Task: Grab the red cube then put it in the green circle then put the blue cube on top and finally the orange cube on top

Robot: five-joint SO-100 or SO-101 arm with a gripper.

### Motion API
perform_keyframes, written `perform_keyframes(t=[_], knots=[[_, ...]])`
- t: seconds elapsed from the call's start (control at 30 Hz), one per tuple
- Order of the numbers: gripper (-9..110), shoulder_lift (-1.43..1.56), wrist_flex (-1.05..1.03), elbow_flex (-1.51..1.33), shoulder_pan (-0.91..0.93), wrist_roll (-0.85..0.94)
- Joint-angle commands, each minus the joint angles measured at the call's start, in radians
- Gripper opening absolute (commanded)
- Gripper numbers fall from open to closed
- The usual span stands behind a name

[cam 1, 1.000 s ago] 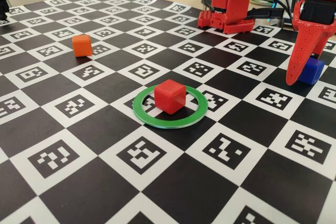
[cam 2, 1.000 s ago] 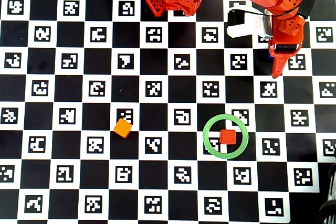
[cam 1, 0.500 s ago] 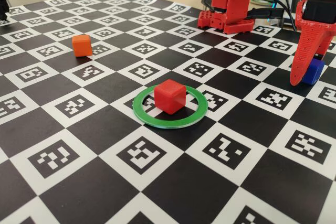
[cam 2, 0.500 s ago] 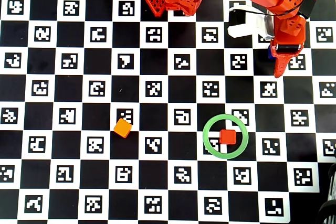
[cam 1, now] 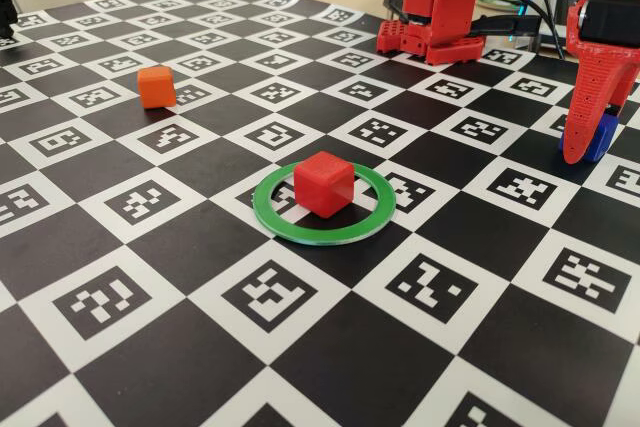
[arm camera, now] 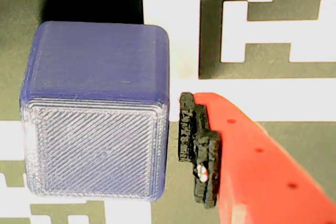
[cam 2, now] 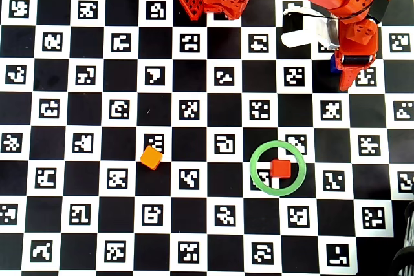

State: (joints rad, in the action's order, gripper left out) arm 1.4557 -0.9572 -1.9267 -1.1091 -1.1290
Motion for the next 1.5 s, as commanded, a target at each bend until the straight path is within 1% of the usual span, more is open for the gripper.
perform_keyframes(t=[0.0, 0.37, 0.5, 0.63, 0.93, 1.07, 1.3, 1.47], knots=[[21, 0.017, 0.023, 0.057, 0.017, 0.017], [14, 0.018, 0.017, 0.054, 0.026, 0.052], [10, 0.035, -0.014, 0.057, 0.048, 0.130], [9, 0.037, -0.078, 0.083, 0.143, 0.215], [9, 0.058, -0.410, 0.341, 0.339, 0.476], [9, 0.072, -0.515, 0.448, 0.425, 0.595], [9, 0.046, -0.601, 0.558, 0.529, 0.742], [9, -0.066, -0.635, 0.736, 0.588, 0.762]])
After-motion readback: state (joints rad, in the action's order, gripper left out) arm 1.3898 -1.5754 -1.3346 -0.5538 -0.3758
